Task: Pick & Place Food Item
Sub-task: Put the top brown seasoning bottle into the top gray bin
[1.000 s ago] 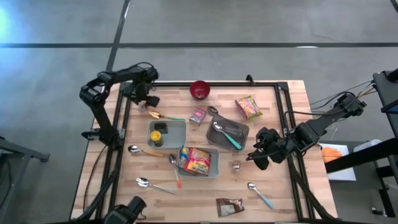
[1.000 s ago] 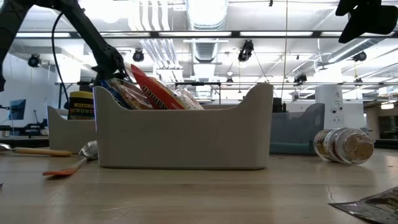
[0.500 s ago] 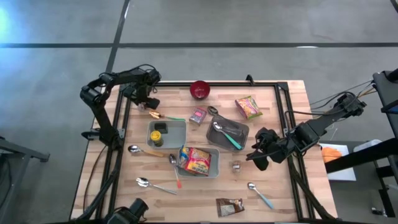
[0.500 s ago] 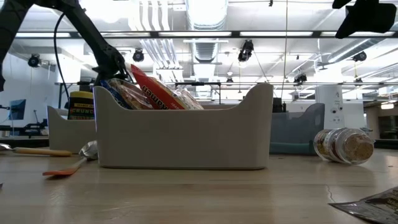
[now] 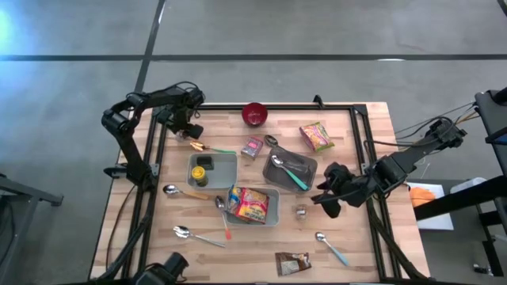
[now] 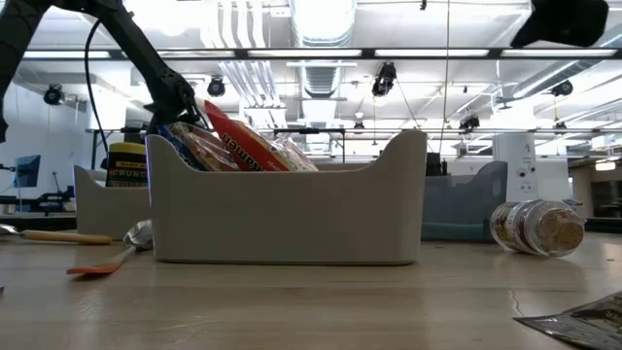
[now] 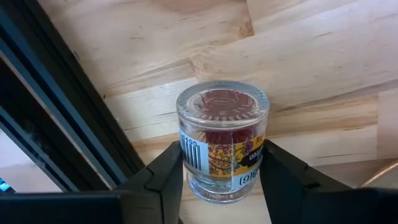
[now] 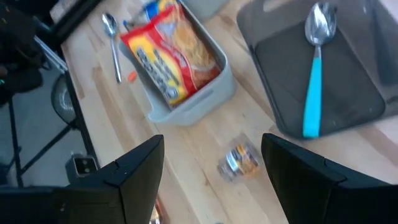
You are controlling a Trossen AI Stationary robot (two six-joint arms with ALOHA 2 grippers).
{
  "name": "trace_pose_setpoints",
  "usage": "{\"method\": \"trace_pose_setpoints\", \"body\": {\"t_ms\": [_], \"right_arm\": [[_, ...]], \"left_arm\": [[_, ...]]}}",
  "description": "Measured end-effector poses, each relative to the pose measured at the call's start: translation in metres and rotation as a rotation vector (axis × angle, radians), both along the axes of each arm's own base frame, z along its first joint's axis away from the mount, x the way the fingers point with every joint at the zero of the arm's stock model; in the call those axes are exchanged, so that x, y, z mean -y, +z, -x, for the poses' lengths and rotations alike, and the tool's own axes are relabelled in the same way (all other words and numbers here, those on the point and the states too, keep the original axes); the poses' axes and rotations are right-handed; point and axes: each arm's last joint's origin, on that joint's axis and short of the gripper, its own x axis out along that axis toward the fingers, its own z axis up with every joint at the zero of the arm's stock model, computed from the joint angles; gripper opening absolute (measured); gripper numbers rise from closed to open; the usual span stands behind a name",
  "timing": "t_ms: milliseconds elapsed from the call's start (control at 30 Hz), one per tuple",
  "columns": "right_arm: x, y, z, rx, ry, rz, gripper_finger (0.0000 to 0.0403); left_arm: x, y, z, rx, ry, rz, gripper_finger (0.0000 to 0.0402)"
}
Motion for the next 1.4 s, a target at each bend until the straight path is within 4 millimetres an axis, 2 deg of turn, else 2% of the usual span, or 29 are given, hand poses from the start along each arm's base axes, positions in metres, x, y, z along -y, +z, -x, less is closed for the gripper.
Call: {"method": "trace_pose_setpoints", "body": {"t_ms": [133,367,567,700,867,1033,1133,1233,1400], "right_arm": [[-0.001,0.004,-0.003,0.059,-0.003,0.029,0.0265],[0.000,0.013,-0.010,0.203,-0.058,0.147,0.0265],[0.000,0.029,-0.019,0.378,-0.116,0.308,0.0265],[0.004,0.040,-0.026,0.466,-0.146,0.345,0.0265],[0.021,0.047,-0.037,0.550,-0.257,0.193,0.0265],[0.048,0.047,-0.048,0.558,-0.300,-0.066,0.0265],[0.065,0.047,-0.052,0.554,-0.300,-0.111,0.0265],[0.079,0.049,-0.055,0.572,-0.290,-0.152,0.0265],[0.087,0.053,-0.070,0.659,-0.208,-0.128,0.0265]], "left_arm": [[0.001,0.008,0.000,0.041,0.006,-0.018,0.0160],[0.009,0.044,0.003,0.178,0.037,-0.121,0.0160],[0.023,0.088,0.001,0.494,0.117,-0.231,0.0160],[0.037,0.123,-0.001,0.765,0.119,-0.300,0.0160],[0.061,0.161,-0.011,1.080,0.039,-0.322,0.0160],[0.092,0.185,-0.030,1.262,-0.123,-0.331,0.0160],[0.113,0.195,-0.046,1.351,-0.238,-0.313,0.0160],[0.130,0.202,-0.063,1.438,-0.281,-0.279,0.0160],[0.149,0.213,-0.086,1.596,-0.331,-0.266,0.0160]]}}
